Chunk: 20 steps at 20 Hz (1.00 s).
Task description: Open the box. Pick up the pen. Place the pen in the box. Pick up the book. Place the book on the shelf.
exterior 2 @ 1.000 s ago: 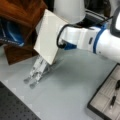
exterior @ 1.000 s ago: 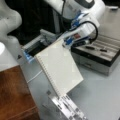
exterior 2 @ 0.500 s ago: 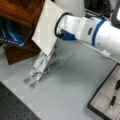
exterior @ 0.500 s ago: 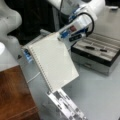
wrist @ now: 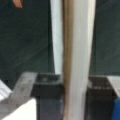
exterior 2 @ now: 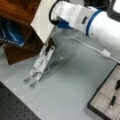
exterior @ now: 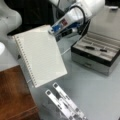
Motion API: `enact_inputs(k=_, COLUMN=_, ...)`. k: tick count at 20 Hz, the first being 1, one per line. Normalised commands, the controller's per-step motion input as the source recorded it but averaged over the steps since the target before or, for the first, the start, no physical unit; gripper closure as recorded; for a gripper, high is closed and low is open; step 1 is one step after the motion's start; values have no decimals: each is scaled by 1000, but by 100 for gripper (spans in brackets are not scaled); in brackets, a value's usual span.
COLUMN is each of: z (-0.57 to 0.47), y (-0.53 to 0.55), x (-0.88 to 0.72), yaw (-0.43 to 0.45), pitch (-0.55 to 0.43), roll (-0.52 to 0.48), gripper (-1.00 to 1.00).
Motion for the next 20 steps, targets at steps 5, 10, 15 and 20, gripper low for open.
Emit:
enact_inputs(k=5, z=377, y=-209, x=-79, yaw=-148, pitch=8, roll=23, gripper=100)
enact_inputs(k=10, z=318, y=-277, x=-145, yaw=-100, pitch=11, roll=80, gripper=100)
enact_inputs(k=15, z=153, y=-330, x=-167, yaw=-96, pitch=10, roll=166, gripper=100)
enact_inputs(k=20, z=68, y=-319, x=-206, yaw=-11, pitch=27, roll=201, gripper=100)
